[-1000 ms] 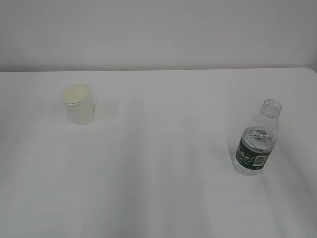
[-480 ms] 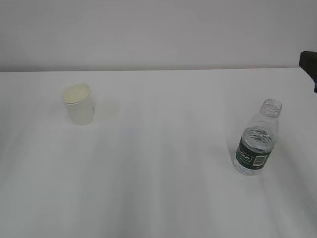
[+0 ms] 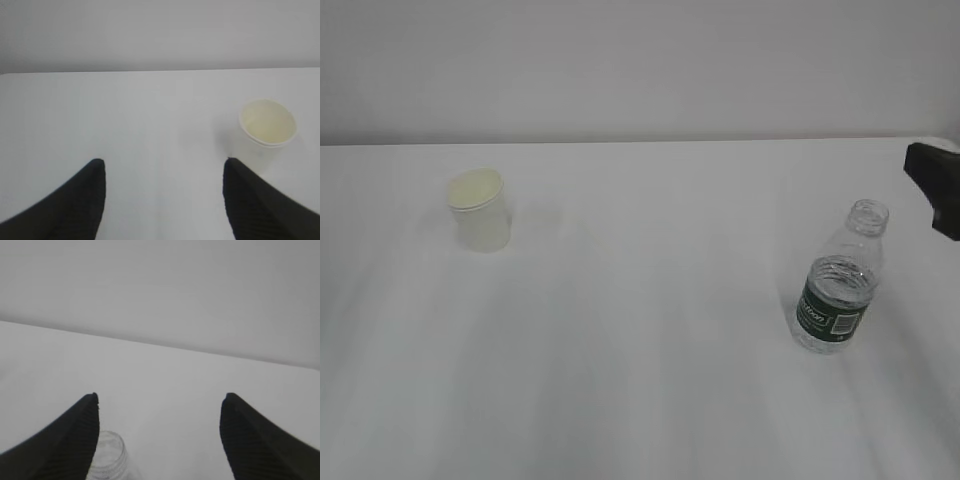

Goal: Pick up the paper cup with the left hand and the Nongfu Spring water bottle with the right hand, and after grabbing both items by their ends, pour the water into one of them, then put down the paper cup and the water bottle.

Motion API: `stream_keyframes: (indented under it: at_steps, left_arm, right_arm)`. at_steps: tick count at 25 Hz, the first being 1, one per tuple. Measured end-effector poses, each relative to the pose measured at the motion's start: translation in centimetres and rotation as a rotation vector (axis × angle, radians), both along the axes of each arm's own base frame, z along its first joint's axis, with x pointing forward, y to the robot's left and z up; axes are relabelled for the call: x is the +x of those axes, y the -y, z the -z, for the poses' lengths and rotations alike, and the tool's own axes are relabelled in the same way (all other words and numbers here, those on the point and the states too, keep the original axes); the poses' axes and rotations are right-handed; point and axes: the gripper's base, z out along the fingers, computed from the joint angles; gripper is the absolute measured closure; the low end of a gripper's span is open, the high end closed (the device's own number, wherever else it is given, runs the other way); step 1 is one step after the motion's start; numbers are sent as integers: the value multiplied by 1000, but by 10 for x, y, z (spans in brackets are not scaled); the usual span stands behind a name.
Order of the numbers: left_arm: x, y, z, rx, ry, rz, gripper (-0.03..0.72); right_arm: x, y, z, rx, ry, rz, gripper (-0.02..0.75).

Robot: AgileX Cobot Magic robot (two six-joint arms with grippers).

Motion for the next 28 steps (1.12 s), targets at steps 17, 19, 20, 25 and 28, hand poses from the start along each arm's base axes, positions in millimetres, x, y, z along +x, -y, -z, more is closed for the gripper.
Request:
stream_keyframes:
  at_steps: [17, 19, 20, 25, 28]
  left_arm:
    - [-34, 36, 54, -65, -26, 145, 164]
    - [-43, 39, 69, -67, -51, 164, 165]
    - [-48, 40, 75, -66, -53, 175, 164]
    - [-64, 38, 95, -70, -59, 179, 165]
    - [-64, 40, 100, -71, -56, 201, 165]
  right_arm:
    - [-29, 2, 51, 43, -45, -12, 165]
    - [-32, 2, 54, 45, -48, -12, 165]
    - [-34, 2, 56, 44, -56, -12, 165]
    - [-38, 2, 60, 46, -62, -18, 166]
    - [-38, 2, 60, 48, -65, -21, 184]
